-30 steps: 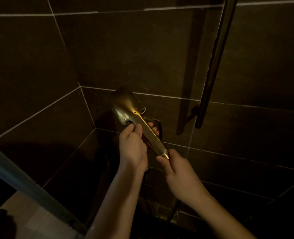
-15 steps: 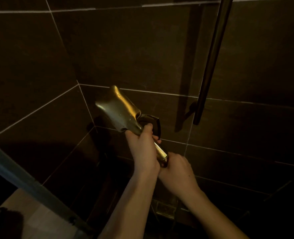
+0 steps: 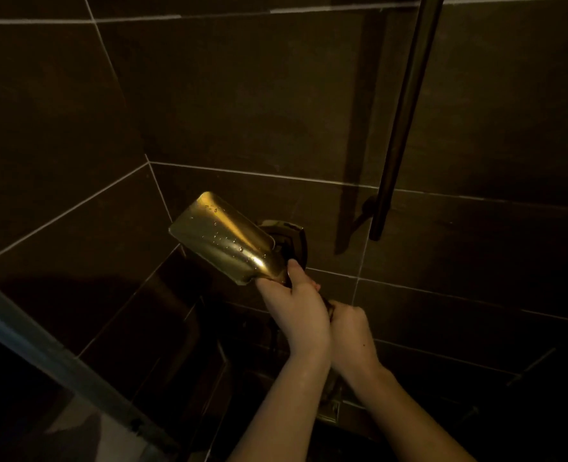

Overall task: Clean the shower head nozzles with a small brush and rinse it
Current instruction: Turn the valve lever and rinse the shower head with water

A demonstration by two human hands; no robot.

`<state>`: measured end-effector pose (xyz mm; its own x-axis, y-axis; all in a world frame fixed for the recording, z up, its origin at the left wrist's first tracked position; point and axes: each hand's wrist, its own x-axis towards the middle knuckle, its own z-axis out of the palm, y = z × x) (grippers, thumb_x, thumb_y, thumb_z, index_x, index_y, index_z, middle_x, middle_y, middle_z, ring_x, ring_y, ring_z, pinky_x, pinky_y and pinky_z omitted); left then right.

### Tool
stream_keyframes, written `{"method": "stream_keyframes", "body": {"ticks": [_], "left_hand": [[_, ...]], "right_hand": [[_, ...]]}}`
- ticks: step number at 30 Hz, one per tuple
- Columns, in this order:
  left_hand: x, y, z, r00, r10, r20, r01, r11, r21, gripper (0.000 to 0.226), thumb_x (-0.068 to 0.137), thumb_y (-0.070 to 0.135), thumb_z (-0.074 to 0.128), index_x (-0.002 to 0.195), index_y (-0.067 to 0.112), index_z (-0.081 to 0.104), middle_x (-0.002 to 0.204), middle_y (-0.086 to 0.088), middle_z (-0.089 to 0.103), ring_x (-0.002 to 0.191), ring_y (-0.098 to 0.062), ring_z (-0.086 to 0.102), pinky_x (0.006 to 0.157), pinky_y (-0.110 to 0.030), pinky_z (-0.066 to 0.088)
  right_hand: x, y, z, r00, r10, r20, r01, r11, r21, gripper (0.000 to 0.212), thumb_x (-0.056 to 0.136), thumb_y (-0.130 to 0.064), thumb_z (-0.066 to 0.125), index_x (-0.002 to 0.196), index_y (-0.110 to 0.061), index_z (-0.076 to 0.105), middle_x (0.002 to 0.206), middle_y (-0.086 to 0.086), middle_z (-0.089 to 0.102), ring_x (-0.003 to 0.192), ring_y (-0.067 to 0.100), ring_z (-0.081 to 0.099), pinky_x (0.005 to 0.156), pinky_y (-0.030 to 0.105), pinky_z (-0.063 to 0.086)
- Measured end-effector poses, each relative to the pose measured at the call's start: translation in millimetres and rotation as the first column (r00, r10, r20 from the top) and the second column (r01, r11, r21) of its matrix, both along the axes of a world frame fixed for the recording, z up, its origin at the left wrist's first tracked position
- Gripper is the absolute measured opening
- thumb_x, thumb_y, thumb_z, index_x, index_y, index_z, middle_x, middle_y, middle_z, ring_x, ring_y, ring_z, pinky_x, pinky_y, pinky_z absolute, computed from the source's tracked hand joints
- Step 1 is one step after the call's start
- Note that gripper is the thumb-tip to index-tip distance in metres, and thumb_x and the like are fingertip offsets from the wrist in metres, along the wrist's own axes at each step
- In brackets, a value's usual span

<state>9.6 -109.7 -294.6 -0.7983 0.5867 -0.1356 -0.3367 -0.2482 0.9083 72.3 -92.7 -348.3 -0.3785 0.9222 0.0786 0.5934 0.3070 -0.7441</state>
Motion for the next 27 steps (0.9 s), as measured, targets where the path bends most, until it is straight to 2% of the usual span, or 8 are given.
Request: {"method": "stream_keyframes", "body": {"ticks": [6,9,12,16,18,20,23,27], "left_hand": [[-14.3,6.1,8.2,0.999,-0.035,-0.003,0.035,0.999,-0.021,0.012,0.096,0.009,0.063,0.106,0.016,0.062,0.063,0.003,0.057,0.045,-0.004,0.050,0.045,-0.022,0.045],[-20.5,7.6,9.9,0.997,-0.075,0.004,0.075,0.997,-0.008,0.010,0.096,0.008,0.062,0.104,0.013,0.062,0.058,0.004,0.054,0.046,-0.007,0.049,0.043,-0.023,0.043],[-27.6,5.6,10.6,0.987,-0.162,0.020,0.162,0.987,0.006,0.015,0.092,0.002,0.060,0.106,0.009,0.061,0.059,0.003,0.052,0.046,-0.007,0.047,0.043,-0.022,0.041],[-40.4,4.4,9.6,0.949,-0.308,0.060,0.306,0.951,0.043,0.018,0.091,-0.001,0.058,0.107,0.008,0.059,0.055,0.004,0.045,0.046,-0.008,0.041,0.045,-0.024,0.036],[-44.2,6.3,5.9,0.951,-0.311,0.002,0.311,0.951,-0.001,0.025,0.092,0.002,0.058,0.117,0.008,0.057,0.059,0.003,0.050,0.047,-0.008,0.046,0.045,-0.024,0.040],[-46.3,5.5,-0.4,0.959,-0.269,-0.090,0.258,0.960,-0.109,0.034,0.094,0.009,0.061,0.126,0.014,0.051,0.081,0.001,0.063,0.058,-0.007,0.058,0.050,-0.020,0.048],[-54.8,-6.0,-14.1,0.963,-0.219,-0.160,0.185,0.962,-0.200,0.040,0.097,0.014,0.064,0.131,0.020,0.044,0.111,-0.003,0.063,0.078,-0.012,0.068,0.059,-0.019,0.055],[-78.5,-20.9,-25.4,0.963,-0.138,-0.232,0.069,0.957,-0.282,0.031,0.097,0.025,0.065,0.124,0.024,0.050,0.096,-0.007,0.067,0.059,-0.009,0.061,0.048,-0.017,0.048]], "right_hand": [[-9.2,-11.6,-7.3,0.980,-0.034,-0.196,-0.010,0.976,-0.219,0.021,0.091,-0.017,0.064,0.073,-0.007,0.070,0.064,0.004,0.070,0.060,0.015,0.067,0.057,0.032,0.054],[-10.9,-10.8,-3.1,0.971,-0.031,-0.235,-0.044,0.951,-0.305,0.024,0.089,-0.021,0.063,0.072,-0.005,0.068,0.065,0.009,0.070,0.062,0.026,0.067,0.056,0.036,0.052],[-12.0,-13.4,-0.6,0.966,-0.015,-0.257,-0.076,0.937,-0.341,0.028,0.087,-0.019,0.063,0.060,-0.015,0.060,0.054,0.001,0.059,0.051,0.018,0.055,0.052,0.035,0.043],[-13.2,-13.5,4.4,0.967,-0.012,-0.254,-0.098,0.904,-0.416,0.017,0.084,-0.009,0.061,0.068,-0.013,0.062,0.060,0.005,0.056,0.054,0.020,0.053,0.054,0.036,0.042],[-19.1,-17.7,3.7,0.962,-0.028,-0.270,-0.099,0.890,-0.444,0.014,0.089,-0.010,0.060,0.075,-0.010,0.065,0.065,0.006,0.062,0.057,0.018,0.059,0.056,0.034,0.047],[-28.3,-25.6,-2.2,0.954,-0.049,-0.294,-0.076,0.914,-0.398,0.015,0.092,-0.014,0.061,0.078,-0.012,0.067,0.069,0.006,0.068,0.060,0.014,0.064,0.058,0.032,0.051],[-42.6,-40.0,-14.7,0.950,-0.032,-0.309,-0.074,0.943,-0.326,0.013,0.091,-0.016,0.063,0.082,-0.023,0.068,0.077,-0.001,0.072,0.068,0.005,0.068,0.062,0.026,0.057],[-60.3,-56.1,-27.4,0.954,0.129,-0.270,-0.225,0.903,-0.365,0.015,0.092,-0.019,0.064,0.104,-0.027,0.065,0.095,-0.008,0.072,0.086,-0.003,0.067,0.082,0.026,0.058]]}}
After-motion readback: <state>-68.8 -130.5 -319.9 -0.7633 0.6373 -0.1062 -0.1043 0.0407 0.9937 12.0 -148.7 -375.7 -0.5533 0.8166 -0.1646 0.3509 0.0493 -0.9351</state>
